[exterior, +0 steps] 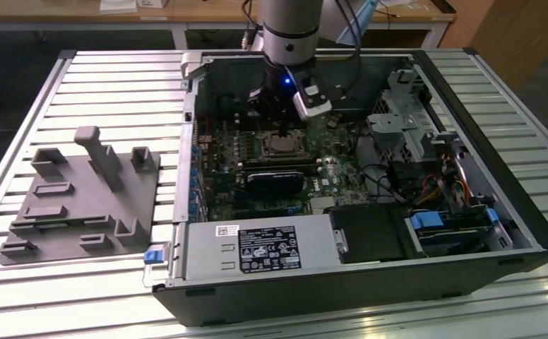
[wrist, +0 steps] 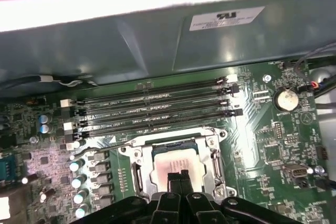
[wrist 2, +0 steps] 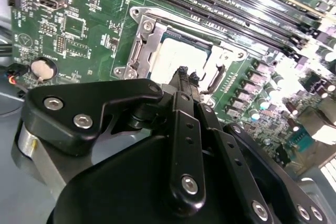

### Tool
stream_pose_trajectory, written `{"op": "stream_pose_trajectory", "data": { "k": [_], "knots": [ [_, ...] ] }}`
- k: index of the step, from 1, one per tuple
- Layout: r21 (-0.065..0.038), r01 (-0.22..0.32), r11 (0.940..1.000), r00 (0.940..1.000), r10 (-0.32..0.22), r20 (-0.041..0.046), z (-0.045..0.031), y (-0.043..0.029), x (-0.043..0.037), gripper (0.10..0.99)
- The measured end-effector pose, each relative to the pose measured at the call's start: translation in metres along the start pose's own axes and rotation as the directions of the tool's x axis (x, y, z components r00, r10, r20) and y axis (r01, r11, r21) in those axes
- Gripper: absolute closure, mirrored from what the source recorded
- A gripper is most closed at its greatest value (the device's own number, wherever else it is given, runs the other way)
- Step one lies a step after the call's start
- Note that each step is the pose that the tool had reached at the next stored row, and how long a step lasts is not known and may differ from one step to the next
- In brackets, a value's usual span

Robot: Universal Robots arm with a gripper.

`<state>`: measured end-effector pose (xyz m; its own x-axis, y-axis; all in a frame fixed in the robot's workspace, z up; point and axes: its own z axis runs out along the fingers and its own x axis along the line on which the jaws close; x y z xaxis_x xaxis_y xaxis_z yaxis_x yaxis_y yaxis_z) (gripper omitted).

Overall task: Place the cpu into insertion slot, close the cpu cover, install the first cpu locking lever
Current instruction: 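Close the cpu cover, then install the first cpu locking lever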

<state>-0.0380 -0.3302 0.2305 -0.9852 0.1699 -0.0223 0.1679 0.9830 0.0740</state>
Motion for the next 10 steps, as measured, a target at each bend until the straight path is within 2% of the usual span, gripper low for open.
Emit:
{"op": "stream_pose_trajectory", "data": {
  "k": [4,10],
  "knots": [
    [0.001,0.000,1.0000,1.0000,0.000,0.0004,-0.0061,0.0004,-0.0001,0.980],
    [0.002,0.000,1.0000,1.0000,0.000,0.0022,-0.0063,0.0005,-0.0001,0.980]
  ]
}}
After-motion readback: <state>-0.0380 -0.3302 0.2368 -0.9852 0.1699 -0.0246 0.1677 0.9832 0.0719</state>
